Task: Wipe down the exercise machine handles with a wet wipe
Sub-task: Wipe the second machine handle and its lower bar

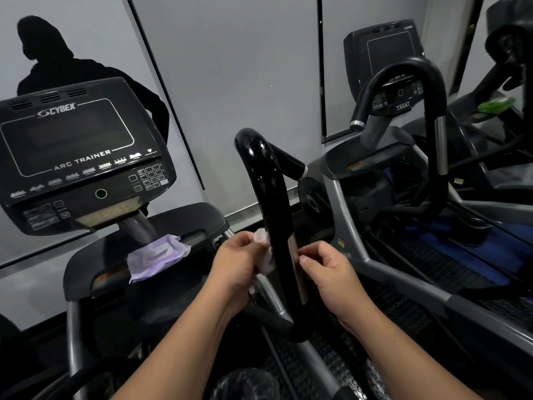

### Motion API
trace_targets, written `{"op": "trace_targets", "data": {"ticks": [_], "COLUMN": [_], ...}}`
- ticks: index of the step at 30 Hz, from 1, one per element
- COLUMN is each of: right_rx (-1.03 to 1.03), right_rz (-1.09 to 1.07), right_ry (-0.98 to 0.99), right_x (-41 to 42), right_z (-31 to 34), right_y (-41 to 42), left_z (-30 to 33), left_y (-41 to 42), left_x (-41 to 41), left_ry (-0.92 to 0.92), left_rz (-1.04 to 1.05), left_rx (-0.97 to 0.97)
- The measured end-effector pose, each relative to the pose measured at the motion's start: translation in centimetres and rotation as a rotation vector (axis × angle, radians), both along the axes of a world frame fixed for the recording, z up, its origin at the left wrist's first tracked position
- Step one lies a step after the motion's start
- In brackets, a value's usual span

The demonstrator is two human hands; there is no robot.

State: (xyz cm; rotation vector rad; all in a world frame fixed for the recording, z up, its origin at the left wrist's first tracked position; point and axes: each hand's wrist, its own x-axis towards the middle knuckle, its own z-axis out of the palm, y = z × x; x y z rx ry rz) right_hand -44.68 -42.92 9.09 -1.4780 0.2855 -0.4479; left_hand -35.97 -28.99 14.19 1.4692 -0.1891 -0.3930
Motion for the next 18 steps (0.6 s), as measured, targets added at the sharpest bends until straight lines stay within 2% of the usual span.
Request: {"op": "trace_targets", "data": {"ticks": [4,8,10,12,15,18], "right_rx": [-0.021,-0.022,-0.012,0.012,0.011,0.005], "right_rz": [-0.006,0.002,-0.005,-0.008,-0.011,-0.008], "right_ry": [-0.006,-0.008,-0.012,-0.015,-0.014,-0.023], "right_x": [-0.3,-0.3,-0.3,-0.3,-0.3,-0.3], "right_z": [0.1,0.1,-0.1,-0.2,-0.2,-0.1], "right_y": [0.2,0.2,0.2,0.3,0.4,0.4], "left_z": [-2.1,-0.6,-0.2,-1.2,-3.0,-1.3], "left_y": [-0.1,-0.5,-0.2,-0.2,-0.2,-0.4], "left_x": [-2.4,-1.6,-1.8,-2.9,-4.3,-4.0], "left_ry": [-0.035,-0.191,-0.257,-0.247,-0.135,-0.229], "left_rz": [-0.018,0.136,0.143,0.128,0.09,0.155], "left_rx": [0.114,0.033,0.051,0.107,0.149,0.094]}}
